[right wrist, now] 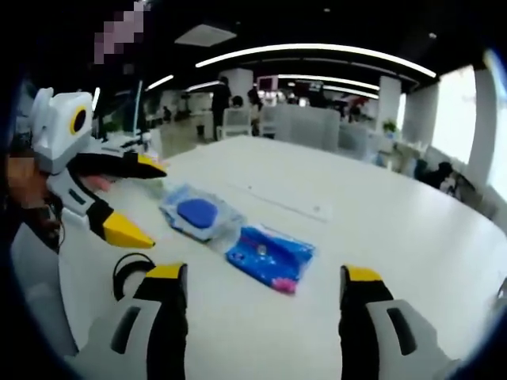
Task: Arrange the tabletop items into an orderly group along one side of the table until the central work area is clear of visible clutter.
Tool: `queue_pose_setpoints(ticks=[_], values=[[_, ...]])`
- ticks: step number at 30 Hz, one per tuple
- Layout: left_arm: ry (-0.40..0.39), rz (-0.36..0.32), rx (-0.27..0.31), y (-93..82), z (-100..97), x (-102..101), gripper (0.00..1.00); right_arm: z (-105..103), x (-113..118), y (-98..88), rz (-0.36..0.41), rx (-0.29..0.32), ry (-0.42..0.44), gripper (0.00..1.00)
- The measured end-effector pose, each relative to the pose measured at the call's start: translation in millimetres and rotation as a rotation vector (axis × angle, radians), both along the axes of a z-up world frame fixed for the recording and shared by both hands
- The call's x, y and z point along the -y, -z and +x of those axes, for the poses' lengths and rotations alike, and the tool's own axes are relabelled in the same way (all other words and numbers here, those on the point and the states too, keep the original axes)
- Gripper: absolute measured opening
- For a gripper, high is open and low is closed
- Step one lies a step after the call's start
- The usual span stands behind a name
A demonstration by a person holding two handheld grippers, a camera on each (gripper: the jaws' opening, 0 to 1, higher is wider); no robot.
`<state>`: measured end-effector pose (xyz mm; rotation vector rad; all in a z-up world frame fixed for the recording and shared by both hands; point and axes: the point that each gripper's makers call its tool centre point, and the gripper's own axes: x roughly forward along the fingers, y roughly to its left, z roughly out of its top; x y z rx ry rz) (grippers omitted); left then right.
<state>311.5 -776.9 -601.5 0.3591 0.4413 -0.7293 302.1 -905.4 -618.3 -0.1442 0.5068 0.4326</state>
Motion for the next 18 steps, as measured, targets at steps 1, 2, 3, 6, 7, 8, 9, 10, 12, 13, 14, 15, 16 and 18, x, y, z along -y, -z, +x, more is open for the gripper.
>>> queue_pose_setpoints(ticks=[1,2,3,6,7,8,9,10,12,13,14,15,16,18], values=[[0.001,0.004,-0.001,0.5,-2.4,-1.2,0.67,-1.3,-0.9,-1.7,-0.001,0.004,-0.003,0.76],[0.003,0.008,0.002,0.5,-3.5,-2.1,0.67,-2.8,-1.5,-3.3,-0.001,0.006,-0.004,0.76],[0.004,0.013,0.004,1.1,-4.7,-3.1,0.67,-4.4,-1.8,-4.8,0.002,0.008,-0.002,0.76],[0.005,0.013,0.000,-1.1,-7.2,-4.7,0.67,-9.2,-3.8,-4.8,0.003,0.003,-0.002,0.76],[0.007,0.012,0.002,-3.0,-8.5,-5.1,0.67,-11.9,-5.2,-3.9,-0.004,-0.005,-0.007,0.76],[0.009,0.011,0.003,-5.4,-9.5,-5.8,0.67,-13.6,-6.8,-3.5,-0.012,-0.007,-0.014,0.76],[0.010,0.010,0.004,-6.2,-9.8,-6.1,0.67,-14.9,-8.1,-3.4,-0.019,-0.007,-0.020,0.76],[0.011,0.008,0.009,-8.6,-10.5,-7.7,0.67,-16.1,-9.5,-3.6,-0.023,-0.006,-0.023,0.76],[0.015,0.009,0.004,-8.1,-10.9,-11.3,0.69,-18.9,-13.8,-5.1,-0.013,-0.002,-0.028,0.78],[0.016,0.009,0.001,-8.1,-11.8,-12.8,0.71,-20.2,-15.7,-5.2,-0.012,-0.001,-0.031,0.78],[0.019,0.010,-0.005,-7.0,-12.8,-15.3,0.72,-21.9,-19.4,-5.1,-0.013,0.001,-0.040,0.79],[0.019,0.011,-0.010,-6.1,-13.3,-17.2,0.74,-23.3,-21.8,-5.2,-0.015,0.003,-0.048,0.80],[0.017,0.010,-0.013,-5.4,-13.8,-19.4,0.75,-25.7,-24.7,-5.5,-0.019,0.003,-0.056,0.81],[0.012,0.000,-0.017,-5.0,-15.1,-24.3,0.76,-27.8,-26.4,-6.6,-0.021,0.006,-0.059,0.82]])
